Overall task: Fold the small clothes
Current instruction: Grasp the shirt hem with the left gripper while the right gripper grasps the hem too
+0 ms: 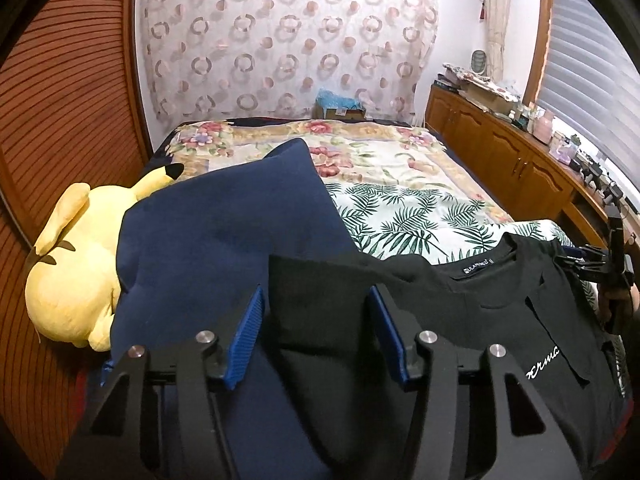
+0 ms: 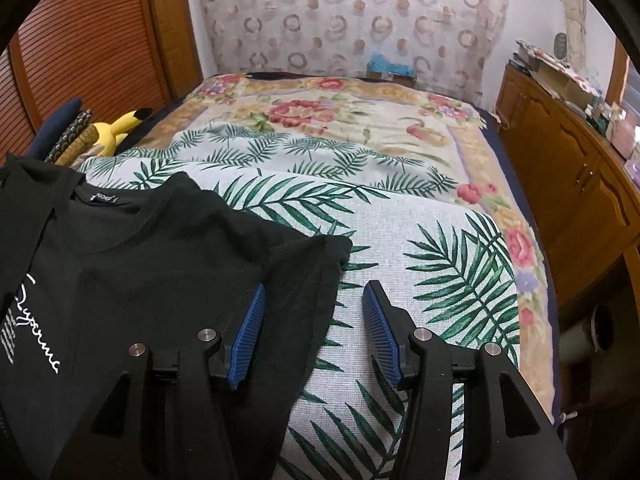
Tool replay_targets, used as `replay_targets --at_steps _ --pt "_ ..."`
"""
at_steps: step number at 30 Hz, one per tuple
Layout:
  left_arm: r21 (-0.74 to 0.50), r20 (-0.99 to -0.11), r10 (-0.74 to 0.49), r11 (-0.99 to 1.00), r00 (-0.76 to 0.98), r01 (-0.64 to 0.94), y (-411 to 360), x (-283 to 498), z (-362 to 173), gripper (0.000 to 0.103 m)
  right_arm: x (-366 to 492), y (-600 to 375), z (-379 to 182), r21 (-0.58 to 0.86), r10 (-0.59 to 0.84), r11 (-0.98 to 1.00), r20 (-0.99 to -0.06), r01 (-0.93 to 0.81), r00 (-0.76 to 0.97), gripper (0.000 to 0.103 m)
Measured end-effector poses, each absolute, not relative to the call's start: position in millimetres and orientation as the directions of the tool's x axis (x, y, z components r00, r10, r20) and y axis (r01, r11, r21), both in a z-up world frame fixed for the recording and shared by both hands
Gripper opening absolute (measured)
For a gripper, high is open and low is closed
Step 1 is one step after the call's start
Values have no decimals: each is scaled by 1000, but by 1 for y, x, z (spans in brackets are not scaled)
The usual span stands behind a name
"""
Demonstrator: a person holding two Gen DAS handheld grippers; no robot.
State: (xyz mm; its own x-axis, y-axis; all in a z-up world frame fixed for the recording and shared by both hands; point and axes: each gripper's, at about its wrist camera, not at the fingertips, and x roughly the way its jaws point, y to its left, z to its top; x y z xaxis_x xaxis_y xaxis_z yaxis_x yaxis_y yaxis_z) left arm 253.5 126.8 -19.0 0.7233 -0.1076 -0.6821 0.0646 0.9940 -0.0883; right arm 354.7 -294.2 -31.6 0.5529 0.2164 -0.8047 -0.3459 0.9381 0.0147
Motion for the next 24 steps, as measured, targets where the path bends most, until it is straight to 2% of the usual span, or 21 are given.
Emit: replay_targets --at_steps 11,12,13,15,16,20,24 --pt "-89 -684 -118 993 720 77 125 255 -20 54 355 -295 -32 15 217 938 -805 -347 552 52" --pt "-90 -682 -121 993 721 82 124 254 -20 49 355 -295 -31 15 217 938 -805 -347 552 52" --pt "-90 -681 -124 992 722 85 125 254 -19 35 355 -295 -31 15 217 938 -805 -347 552 52" --pt "-87 -677 -115 993 727 77 123 254 -19 30 355 -295 -31 16 218 938 -805 -347 552 52" --pt "-88 -671 -115 993 733 75 122 253 -18 24 355 -295 -31 15 217 938 -805 -347 552 52" --pt "-101 -658 -142 990 740 100 117 250 -14 11 356 -295 -32 18 218 939 -805 -345 552 52" --pt "-89 -647 -145 989 749 114 112 245 -10 9 356 -290 -31 10 214 938 -805 -348 553 52"
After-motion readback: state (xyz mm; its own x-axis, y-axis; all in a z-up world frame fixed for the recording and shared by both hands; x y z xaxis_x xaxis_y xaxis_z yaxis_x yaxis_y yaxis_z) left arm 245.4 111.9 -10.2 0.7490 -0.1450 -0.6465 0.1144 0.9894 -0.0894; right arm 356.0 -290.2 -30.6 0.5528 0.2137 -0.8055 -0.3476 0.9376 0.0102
